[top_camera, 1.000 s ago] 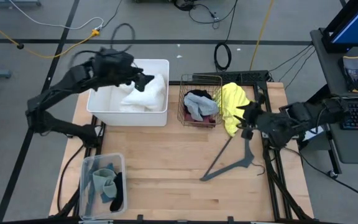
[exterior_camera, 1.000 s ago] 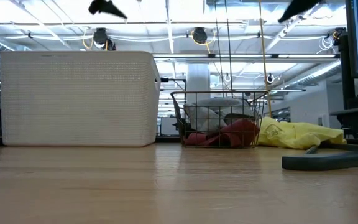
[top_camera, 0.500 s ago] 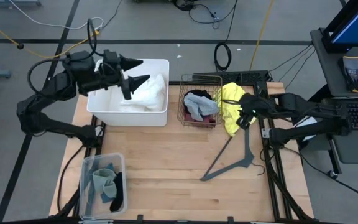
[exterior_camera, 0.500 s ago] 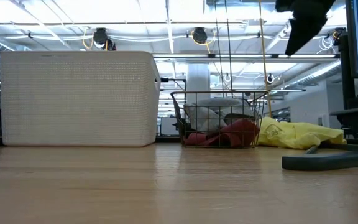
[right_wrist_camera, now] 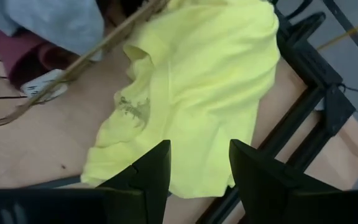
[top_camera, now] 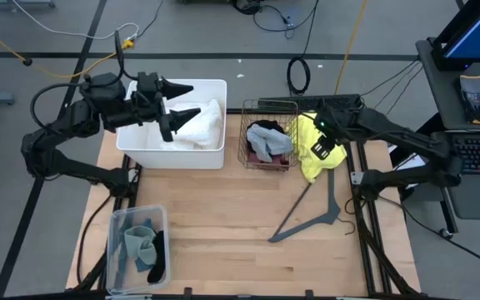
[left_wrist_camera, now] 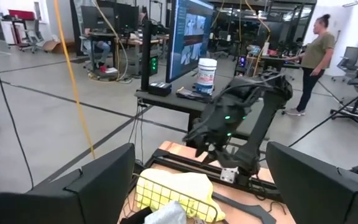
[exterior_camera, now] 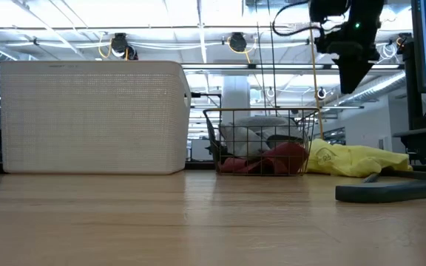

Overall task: Pick & Place Cloths
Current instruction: Put the yellow t-shirt into the white bin

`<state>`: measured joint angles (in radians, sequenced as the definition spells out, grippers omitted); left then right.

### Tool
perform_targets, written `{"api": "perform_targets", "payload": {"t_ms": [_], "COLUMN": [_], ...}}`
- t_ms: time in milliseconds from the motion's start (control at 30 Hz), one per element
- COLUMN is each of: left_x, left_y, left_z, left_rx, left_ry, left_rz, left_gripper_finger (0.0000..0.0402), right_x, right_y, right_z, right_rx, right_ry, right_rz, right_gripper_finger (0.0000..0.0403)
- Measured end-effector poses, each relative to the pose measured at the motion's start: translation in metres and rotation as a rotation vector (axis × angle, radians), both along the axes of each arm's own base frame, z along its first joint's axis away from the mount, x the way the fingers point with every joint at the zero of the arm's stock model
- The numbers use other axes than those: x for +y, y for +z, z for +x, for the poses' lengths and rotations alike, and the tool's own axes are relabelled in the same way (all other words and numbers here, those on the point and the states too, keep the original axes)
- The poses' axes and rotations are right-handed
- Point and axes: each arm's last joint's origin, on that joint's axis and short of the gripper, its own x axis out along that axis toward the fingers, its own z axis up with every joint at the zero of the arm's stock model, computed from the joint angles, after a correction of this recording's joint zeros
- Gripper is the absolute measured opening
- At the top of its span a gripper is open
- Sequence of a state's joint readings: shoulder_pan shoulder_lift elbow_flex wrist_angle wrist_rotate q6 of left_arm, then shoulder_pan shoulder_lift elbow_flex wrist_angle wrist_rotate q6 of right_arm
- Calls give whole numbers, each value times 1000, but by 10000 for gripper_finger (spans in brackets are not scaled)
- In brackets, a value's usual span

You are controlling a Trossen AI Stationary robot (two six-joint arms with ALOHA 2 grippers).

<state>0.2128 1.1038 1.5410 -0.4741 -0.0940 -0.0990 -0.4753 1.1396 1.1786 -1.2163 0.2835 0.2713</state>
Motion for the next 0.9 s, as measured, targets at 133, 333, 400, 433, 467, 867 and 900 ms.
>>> {"api": "perform_targets", "payload": {"t_ms": [133,333,400,433,467,867,900], "left_x": [-2,-2,-2,-2,-2,-2,-2], "left_y": [0,0,0,0,0,0,0], "left_z": [1,1,1,1,1,1,1], "left_rx": [2,3,3,3,4,6,5], "left_ry": [-9,-13,-13,-13,-13,-13,-13], "left_rz": [0,-1,-1,2,6,11,11], "left_gripper_finger": [365,365,365,365,365,365,365], "right_x": [-11,-24,-27,-29,-30,-42,-42], "right_y": [-8,-34,-44,-49,-55,-103,-107], "right_z": [1,-1,-1,-2,-3,-16,-17], "right_rx": [32,7,-25,-34,-38,-49,-51], "right_ry": [-21,-49,-59,-64,-69,-115,-117], "right_rz": [13,38,61,69,72,47,45], "right_gripper_finger": [155,155,155,155,155,200,210]}}
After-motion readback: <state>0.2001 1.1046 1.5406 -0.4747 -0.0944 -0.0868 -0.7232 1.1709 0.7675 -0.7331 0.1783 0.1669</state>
